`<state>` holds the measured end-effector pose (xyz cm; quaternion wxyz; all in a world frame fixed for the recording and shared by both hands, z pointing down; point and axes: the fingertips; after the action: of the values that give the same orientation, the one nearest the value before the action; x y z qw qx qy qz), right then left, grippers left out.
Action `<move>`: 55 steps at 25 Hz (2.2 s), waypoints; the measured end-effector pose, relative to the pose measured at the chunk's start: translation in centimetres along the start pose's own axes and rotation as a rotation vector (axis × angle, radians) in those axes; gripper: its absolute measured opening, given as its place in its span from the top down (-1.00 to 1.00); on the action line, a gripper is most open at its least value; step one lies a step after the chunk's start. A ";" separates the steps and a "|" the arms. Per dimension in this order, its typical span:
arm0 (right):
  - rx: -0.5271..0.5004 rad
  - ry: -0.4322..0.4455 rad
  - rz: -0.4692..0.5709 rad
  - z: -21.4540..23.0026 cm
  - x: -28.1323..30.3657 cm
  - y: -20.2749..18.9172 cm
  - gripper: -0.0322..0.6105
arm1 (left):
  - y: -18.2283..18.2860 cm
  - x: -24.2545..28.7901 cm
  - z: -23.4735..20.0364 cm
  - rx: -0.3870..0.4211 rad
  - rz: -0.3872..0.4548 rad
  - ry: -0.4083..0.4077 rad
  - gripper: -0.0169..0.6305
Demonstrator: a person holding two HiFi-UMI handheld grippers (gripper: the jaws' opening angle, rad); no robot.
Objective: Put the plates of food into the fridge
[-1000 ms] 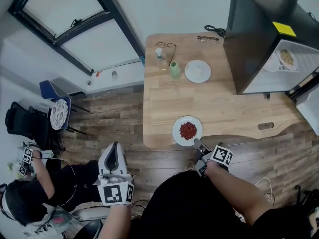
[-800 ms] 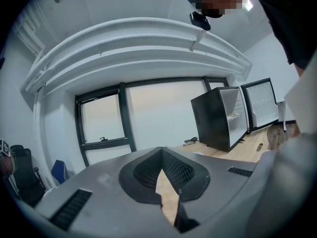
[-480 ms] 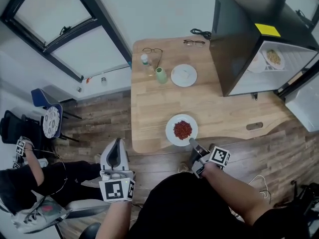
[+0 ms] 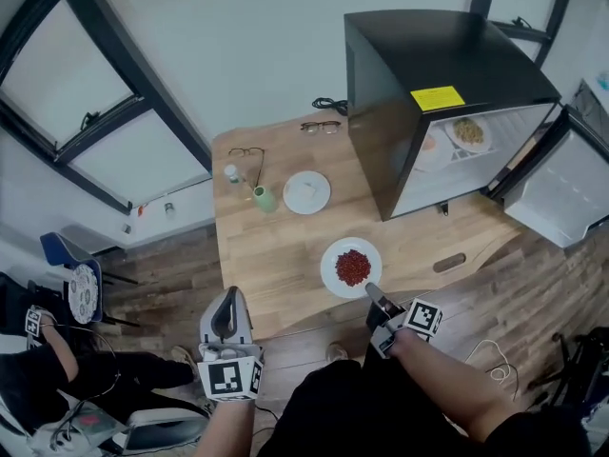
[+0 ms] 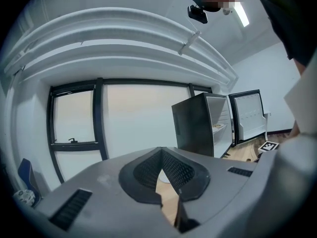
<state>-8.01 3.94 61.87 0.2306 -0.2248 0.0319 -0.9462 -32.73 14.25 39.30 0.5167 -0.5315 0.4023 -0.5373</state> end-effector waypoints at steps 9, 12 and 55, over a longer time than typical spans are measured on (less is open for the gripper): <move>0.045 0.054 0.111 -0.5 -4.4 7.8 0.80 | 1.7 9.2 4.7 -0.024 0.047 -0.135 0.94; 0.066 0.057 0.153 0.1 -6.4 10.7 0.80 | 2.5 12.2 6.8 -0.032 0.056 -0.174 0.94; 0.059 -0.045 0.052 5.4 1.6 31.5 0.80 | 5.0 27.2 9.4 -0.021 -0.012 0.003 0.94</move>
<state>6.35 -24.62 62.17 0.2622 -0.2381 0.0044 -0.9351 -20.17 -12.09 39.64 0.5072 -0.5385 0.4056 -0.5369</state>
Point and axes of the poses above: the fingertips, and each gripper's own axes: x forward along the fingers, z to its right, y out of its top, and after that the axes turned 14 degrees about -y, right-handed
